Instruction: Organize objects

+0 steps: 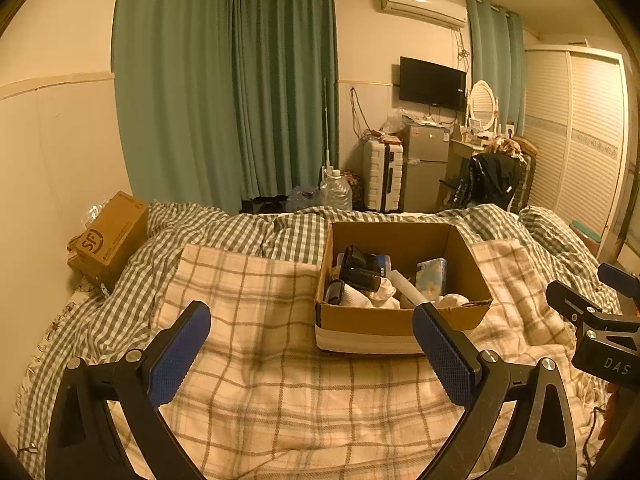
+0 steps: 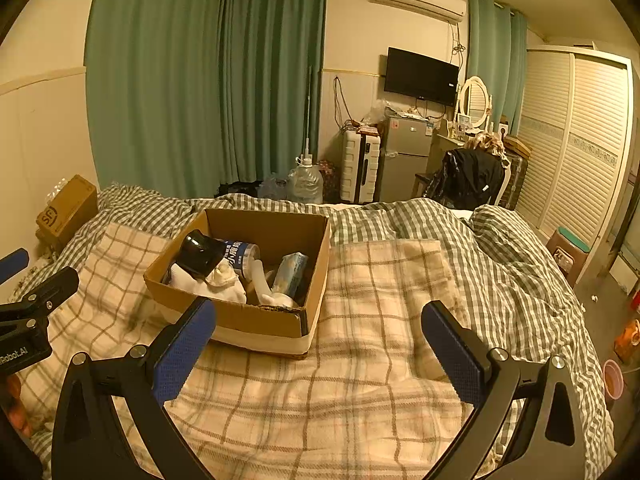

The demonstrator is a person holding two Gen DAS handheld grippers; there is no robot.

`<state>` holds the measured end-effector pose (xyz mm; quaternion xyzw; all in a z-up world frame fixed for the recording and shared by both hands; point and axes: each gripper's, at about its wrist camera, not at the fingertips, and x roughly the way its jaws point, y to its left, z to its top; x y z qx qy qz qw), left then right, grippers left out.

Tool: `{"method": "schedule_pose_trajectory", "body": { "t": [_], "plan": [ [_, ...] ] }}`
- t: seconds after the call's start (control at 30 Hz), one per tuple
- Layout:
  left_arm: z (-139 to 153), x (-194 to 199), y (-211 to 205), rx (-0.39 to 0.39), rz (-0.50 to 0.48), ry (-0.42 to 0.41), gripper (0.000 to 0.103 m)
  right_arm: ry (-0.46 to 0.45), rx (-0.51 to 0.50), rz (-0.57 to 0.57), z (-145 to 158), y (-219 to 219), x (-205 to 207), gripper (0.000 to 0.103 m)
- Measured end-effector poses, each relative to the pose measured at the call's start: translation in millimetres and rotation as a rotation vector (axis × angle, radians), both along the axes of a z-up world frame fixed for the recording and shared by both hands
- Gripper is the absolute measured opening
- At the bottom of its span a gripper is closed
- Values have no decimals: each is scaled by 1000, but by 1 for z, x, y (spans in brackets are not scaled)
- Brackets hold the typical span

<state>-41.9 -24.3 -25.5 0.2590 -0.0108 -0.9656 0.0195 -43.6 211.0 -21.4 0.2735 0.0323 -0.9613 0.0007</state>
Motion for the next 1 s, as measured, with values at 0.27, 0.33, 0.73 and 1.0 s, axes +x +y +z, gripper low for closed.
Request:
{"method": "schedule_pose_trajectory", "body": {
  "t": [0.27, 0.33, 0.73, 1.0],
  "plan": [
    [-2, 0, -1, -2, 21, -5, 103, -13, -2, -1, -3, -2, -1, 103],
    [-2, 0, -1, -8, 29, -5, 103, -13, -2, -2, -3, -2, -1, 103],
    [-2, -1, -3, 6, 25, -10, 103, -16, -3, -4, -4, -1, -2, 103],
    [-2, -1, -3, 6, 25, -11, 103, -15, -3, -5, -4, -1, -2, 103]
  ]
}}
